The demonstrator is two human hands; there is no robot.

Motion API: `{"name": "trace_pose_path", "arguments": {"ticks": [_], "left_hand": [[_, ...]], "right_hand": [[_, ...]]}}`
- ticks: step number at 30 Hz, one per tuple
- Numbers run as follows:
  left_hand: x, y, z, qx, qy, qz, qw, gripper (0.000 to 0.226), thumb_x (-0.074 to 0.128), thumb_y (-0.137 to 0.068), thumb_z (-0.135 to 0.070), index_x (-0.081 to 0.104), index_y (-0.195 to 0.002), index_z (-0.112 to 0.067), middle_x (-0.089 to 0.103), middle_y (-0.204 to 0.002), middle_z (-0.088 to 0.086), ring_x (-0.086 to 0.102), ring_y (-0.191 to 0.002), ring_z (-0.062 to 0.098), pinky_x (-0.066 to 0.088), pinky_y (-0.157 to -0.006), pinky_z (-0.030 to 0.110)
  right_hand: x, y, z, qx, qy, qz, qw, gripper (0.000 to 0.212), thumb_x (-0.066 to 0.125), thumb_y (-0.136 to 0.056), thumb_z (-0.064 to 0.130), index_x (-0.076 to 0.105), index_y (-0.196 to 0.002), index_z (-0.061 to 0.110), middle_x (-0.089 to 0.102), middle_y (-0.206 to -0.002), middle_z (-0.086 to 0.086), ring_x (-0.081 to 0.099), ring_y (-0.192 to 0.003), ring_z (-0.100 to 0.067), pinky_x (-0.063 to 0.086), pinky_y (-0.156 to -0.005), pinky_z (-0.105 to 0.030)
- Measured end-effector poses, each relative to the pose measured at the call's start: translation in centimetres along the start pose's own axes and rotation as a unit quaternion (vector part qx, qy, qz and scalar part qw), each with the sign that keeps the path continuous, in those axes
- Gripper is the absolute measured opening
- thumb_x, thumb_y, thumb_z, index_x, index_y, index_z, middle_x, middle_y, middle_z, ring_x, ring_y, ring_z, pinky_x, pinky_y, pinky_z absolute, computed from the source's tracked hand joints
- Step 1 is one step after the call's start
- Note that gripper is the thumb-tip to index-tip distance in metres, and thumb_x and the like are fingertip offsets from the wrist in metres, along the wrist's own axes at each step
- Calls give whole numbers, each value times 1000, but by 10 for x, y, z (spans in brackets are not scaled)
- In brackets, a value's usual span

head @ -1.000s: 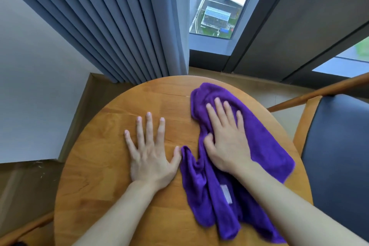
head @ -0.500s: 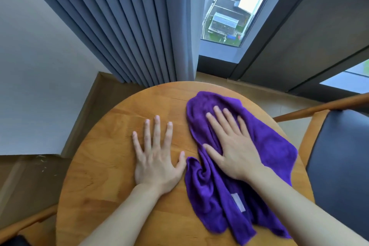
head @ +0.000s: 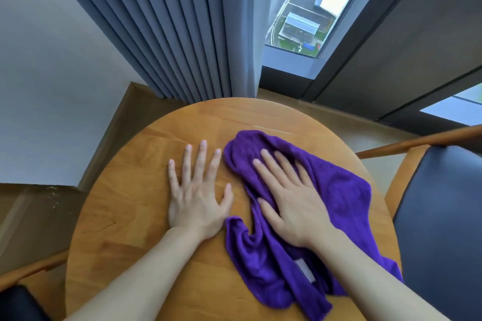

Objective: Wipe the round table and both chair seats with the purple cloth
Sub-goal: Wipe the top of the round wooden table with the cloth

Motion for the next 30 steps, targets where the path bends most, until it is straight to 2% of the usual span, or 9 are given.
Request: {"name": "trace_pose_path", "arguments": {"ticks": [5, 8, 10, 13, 15, 17, 20, 25, 30], "left_hand": [[1, -1, 0, 1, -13, 0, 1000, 78, 30, -92, -56, 20, -163, -25, 6, -173, 7, 0, -158, 33, 1, -124, 63], [-5, -6, -9, -13, -9, -7, 1000, 74, 29, -92, -55, 27, -159, -23, 14, -169, 16, 8, -156, 38, 1, -124, 63], [-9, -13, -30, 0, 17, -15, 1000, 71, 29, -94, -53, 34, -157, -20, 22, -165, 19, 16, -154, 38, 7, -125, 59], [-4, -13, -78, 95, 46, -12, 994, 66, 30, -95, -46, 41, -153, -17, 26, -166, 14, 17, -156, 33, 8, -126, 55], [0, -7, -96, 144, 50, -18, 988, 64, 36, -93, -45, 46, -149, -16, 28, -166, 12, 17, -157, 30, 9, -126, 55], [3, -3, -98, 152, 56, -24, 986, 65, 39, -92, -45, 45, -151, -18, 26, -168, 9, 16, -157, 27, 9, -126, 54], [2, -4, -94, 134, 57, -19, 989, 68, 38, -92, -46, 41, -155, -21, 23, -169, 7, 14, -158, 26, 10, -126, 54], [0, -7, -92, 130, 48, -14, 990, 69, 36, -92, -48, 42, -155, -22, 23, -169, 7, 16, -157, 28, 9, -126, 54], [2, -9, -91, 135, 43, -17, 990, 64, 37, -92, -47, 47, -150, -23, 27, -167, 8, 20, -155, 29, 12, -125, 54]], "right_hand": [[-20, -2, -54, 180, 8, -41, 983, 77, 31, -96, 61, 6, -164, 35, -7, -173, 8, -10, -159, -16, -5, -127, -46], [-21, -32, -47, 249, -6, -62, 966, 79, 31, -96, 57, 3, -165, 31, -12, -172, 6, -13, -158, -20, -9, -126, -49], [-19, -40, -37, 225, -7, -56, 973, 77, 30, -97, 53, 3, -165, 30, -11, -172, 6, -13, -158, -20, -10, -126, -50], [-17, -21, -29, 119, -29, -38, 992, 73, 31, -97, 46, 10, -165, 31, -3, -173, 11, -11, -158, -15, -7, -127, -46], [-16, 9, -33, 91, -61, -43, 993, 72, 35, -96, 40, 14, -164, 32, 2, -172, 14, -8, -158, -11, -8, -128, -40], [-13, 42, -47, 106, -61, -45, 991, 75, 39, -93, 40, 14, -164, 35, 2, -172, 16, -8, -158, -10, -8, -127, -37], [-15, 65, -78, 159, -41, -42, 986, 79, 39, -89, 42, 13, -164, 36, -1, -172, 14, -9, -158, -11, -3, -128, -44], [-28, 6, -85, 258, -19, -62, 964, 75, 27, -95, 51, 8, -165, 30, -5, -173, 5, -11, -158, -19, -6, -127, -49], [-20, -11, -47, 169, 2, -54, 984, 70, 30, -100, 49, 13, -165, 29, 3, -173, 5, -4, -159, -20, -1, -128, -49]]}}
Point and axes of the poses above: each hand's wrist, its own y-axis away from the middle knuckle, its own x-axis out of the palm, z = x × y, the point moved 7 cm from there along -y, towards the middle knuckle
